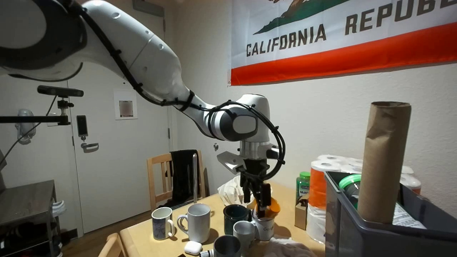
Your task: Pick up the towel from the table, wipe the black cup and put the towel back on the table
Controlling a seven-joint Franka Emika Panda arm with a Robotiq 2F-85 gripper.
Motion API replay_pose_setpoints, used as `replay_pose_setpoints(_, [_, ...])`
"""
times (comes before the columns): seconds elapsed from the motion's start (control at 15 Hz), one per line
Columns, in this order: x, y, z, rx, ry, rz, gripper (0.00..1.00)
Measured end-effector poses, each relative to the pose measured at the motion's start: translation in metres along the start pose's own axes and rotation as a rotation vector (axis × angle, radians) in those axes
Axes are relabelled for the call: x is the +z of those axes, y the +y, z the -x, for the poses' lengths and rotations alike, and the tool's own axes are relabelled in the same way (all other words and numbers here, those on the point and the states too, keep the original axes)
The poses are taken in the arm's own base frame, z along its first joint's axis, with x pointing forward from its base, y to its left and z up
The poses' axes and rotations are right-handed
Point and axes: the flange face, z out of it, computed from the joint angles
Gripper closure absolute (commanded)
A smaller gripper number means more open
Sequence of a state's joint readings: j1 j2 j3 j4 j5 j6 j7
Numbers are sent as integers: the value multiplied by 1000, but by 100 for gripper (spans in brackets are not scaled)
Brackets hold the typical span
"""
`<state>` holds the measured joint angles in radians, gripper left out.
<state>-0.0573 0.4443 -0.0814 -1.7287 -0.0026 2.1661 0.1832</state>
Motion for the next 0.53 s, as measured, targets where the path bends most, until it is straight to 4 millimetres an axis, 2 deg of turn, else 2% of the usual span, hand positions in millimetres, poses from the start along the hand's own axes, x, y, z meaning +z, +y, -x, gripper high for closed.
replay_pose_setpoints(0.13, [7,5,-7,26,-7,-18,0])
replay_pose_setpoints(0.53, [7,6,-10,29,-10,-19,0])
